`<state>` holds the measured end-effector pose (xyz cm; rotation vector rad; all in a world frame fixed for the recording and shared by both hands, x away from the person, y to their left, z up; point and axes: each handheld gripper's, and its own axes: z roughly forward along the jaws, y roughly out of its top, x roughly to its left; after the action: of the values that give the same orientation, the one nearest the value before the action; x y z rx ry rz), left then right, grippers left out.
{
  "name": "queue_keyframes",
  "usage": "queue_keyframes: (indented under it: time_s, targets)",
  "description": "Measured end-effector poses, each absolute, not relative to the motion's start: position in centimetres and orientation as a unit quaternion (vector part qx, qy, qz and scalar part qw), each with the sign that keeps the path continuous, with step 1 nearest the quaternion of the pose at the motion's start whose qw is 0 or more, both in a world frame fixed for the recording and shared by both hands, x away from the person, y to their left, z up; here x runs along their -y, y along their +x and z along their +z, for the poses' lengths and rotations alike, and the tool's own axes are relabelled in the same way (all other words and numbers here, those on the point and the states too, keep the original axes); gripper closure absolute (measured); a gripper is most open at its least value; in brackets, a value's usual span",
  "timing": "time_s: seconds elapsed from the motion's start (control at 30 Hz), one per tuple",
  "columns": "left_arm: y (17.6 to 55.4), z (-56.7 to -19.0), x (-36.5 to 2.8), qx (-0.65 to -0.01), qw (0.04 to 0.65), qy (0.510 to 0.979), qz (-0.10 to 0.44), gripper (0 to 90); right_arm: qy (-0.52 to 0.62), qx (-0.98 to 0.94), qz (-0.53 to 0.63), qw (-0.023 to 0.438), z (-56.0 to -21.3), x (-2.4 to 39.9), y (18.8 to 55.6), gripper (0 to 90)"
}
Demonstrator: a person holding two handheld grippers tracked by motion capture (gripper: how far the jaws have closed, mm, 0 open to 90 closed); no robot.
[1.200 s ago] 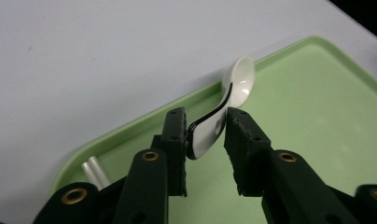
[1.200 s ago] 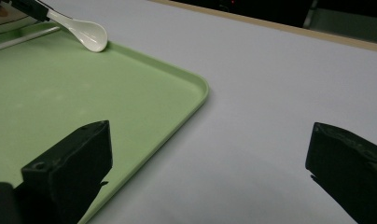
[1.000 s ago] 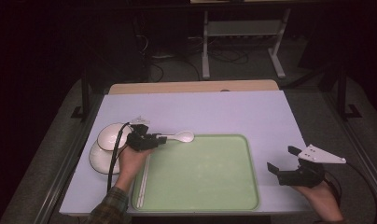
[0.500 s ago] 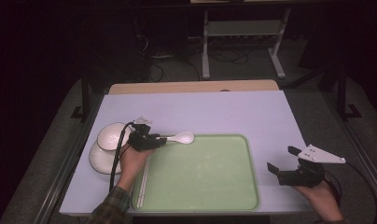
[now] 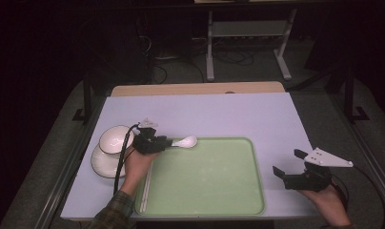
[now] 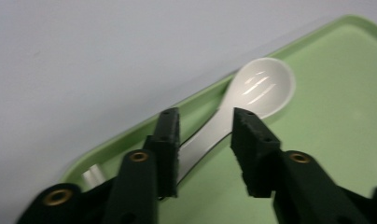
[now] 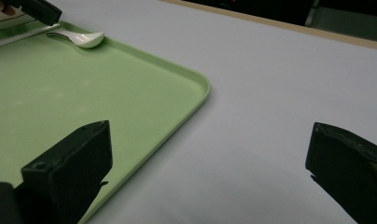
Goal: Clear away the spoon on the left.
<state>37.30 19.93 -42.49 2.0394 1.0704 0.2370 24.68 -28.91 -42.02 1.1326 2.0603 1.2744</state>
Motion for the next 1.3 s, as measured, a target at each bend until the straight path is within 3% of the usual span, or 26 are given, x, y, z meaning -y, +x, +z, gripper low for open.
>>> queue_keyframes:
  time_s: [0.2,0.3,0.8,1.3]
  targets:
    - [37.9,-41.9,-18.3,-0.388,0.419,0.817,0.074,84.7,0.412,-0.748,0.465,0.233,-41.9,28.9,24.6,0.0]
    - [38.3,-41.7,-17.4,-0.369,0.422,0.826,0.069,89.6,0.412,-0.748,0.466,0.233,-41.9,28.9,24.6,0.0]
    - [42.1,-42.1,-12.4,-0.346,0.405,0.843,0.07,89.9,0.412,-0.746,0.469,0.231,-41.8,29.0,24.6,0.0]
    - [41.8,-43.4,-12.3,-0.34,0.385,0.856,0.05,89.9,0.413,-0.744,0.471,0.232,-41.8,29.1,24.5,0.0]
